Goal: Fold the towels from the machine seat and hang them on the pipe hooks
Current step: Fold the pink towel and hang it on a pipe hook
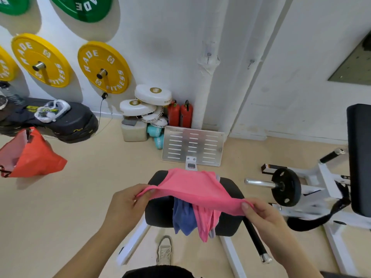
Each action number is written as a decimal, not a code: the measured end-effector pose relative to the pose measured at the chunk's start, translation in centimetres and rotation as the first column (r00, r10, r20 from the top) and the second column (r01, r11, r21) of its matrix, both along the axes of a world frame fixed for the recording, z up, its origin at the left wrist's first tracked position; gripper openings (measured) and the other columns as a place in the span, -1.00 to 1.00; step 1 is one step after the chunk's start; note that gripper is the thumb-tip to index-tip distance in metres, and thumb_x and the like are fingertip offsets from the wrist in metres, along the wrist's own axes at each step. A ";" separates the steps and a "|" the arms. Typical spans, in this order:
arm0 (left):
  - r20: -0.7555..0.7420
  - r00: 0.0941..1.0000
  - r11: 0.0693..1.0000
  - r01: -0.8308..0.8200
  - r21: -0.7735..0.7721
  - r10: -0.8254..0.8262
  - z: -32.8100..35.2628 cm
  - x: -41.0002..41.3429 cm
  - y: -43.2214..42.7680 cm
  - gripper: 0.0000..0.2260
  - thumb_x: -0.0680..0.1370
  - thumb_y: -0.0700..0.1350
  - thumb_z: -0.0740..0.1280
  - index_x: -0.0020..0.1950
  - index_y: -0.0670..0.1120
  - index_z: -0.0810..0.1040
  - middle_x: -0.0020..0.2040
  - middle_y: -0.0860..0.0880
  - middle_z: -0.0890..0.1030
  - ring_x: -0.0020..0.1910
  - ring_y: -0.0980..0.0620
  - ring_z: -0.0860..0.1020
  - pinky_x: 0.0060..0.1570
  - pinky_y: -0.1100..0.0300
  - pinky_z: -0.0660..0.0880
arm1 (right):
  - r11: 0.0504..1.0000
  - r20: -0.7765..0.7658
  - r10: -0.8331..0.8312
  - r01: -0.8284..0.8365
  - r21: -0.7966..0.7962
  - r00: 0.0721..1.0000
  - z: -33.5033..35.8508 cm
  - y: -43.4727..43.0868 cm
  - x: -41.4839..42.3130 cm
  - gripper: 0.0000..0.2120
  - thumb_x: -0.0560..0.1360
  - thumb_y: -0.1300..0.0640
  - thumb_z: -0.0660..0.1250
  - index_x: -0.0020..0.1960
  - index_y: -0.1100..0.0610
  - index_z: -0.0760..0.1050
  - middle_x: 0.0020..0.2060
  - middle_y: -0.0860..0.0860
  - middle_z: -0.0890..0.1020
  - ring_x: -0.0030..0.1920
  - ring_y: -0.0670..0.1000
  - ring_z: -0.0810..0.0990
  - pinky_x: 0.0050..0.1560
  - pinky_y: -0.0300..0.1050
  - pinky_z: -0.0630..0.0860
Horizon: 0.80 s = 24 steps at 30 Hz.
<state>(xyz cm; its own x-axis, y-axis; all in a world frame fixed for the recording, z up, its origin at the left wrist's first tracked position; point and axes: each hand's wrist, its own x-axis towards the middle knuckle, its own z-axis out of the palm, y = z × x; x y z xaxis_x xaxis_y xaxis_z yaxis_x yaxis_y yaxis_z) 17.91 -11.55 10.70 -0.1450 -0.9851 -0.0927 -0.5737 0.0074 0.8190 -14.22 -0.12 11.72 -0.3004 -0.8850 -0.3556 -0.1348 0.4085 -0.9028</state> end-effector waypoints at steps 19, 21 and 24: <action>0.089 0.996 0.992 0.016 0.127 -0.028 -4.3 3.1 11.9 -0.61 0.61 0.12 0.32 -0.24 -0.16 0.54 -0.40 -0.04 0.48 -0.43 0.14 0.37 -0.34 0.18 0.32 | 0.996 0.040 -0.078 0.077 0.034 0.996 -4.2 12.1 4.0 -0.80 0.66 0.06 0.27 0.01 0.05 0.67 -0.10 0.07 0.72 -0.10 0.01 0.65 -0.06 -0.07 0.54; 0.111 0.991 0.986 0.051 0.160 -0.070 -4.7 2.6 10.9 -0.63 0.62 0.12 0.31 -0.25 -0.11 0.54 -0.41 0.06 0.45 -0.42 0.16 0.37 -0.33 0.20 0.32 | 0.995 0.029 -0.090 0.089 0.045 0.996 -4.3 10.9 3.9 -0.80 0.67 0.06 0.26 0.05 0.04 0.66 -0.07 0.04 0.73 -0.05 0.03 0.68 -0.06 -0.04 0.59; 0.094 0.987 0.972 0.111 0.206 -0.133 -4.9 1.6 8.4 -0.79 0.66 0.06 0.24 -0.08 0.11 0.62 -0.25 0.10 0.60 -0.24 0.12 0.52 -0.22 0.17 0.42 | 0.991 -0.017 -0.119 0.120 0.060 0.993 -5.3 8.4 3.3 -0.80 0.67 0.02 0.26 0.01 -0.02 0.65 -0.02 0.08 0.71 0.09 0.17 0.64 0.15 0.24 0.58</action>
<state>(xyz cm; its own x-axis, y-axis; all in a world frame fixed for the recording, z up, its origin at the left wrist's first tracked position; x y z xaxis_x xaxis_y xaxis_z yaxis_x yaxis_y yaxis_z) 19.53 -3.14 5.76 -0.2415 -0.9207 -0.3065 -0.6627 -0.0742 0.7452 -10.94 8.31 6.39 -0.4078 -0.8194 -0.4028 -0.0934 0.4763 -0.8743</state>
